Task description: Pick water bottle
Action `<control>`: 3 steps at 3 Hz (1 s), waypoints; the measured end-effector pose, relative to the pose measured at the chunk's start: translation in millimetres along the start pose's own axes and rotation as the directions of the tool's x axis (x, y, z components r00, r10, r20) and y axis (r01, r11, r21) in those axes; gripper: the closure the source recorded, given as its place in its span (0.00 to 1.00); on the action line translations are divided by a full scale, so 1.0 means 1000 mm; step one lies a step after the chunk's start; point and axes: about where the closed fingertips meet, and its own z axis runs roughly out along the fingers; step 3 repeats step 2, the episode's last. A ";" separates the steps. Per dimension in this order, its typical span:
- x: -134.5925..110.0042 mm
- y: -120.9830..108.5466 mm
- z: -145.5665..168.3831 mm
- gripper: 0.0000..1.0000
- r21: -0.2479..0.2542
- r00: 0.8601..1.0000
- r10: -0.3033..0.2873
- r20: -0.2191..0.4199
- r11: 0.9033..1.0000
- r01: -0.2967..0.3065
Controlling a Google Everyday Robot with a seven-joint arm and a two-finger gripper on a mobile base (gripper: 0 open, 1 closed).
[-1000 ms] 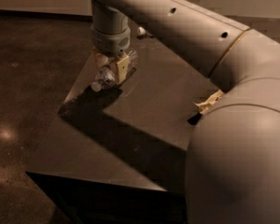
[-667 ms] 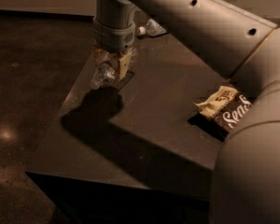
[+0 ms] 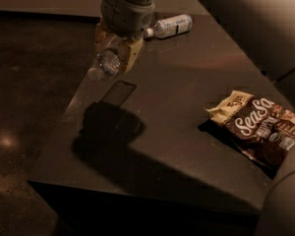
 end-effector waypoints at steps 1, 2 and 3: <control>-0.010 -0.001 -0.017 1.00 0.046 0.998 0.029 0.050 0.998 -0.032; -0.012 -0.005 -0.019 1.00 0.064 0.998 0.032 0.057 0.997 -0.035; -0.012 -0.005 -0.019 1.00 0.064 0.998 0.032 0.057 0.997 -0.035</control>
Offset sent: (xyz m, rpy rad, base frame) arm -0.0098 -0.0005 0.0175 0.0682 0.0255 -0.0164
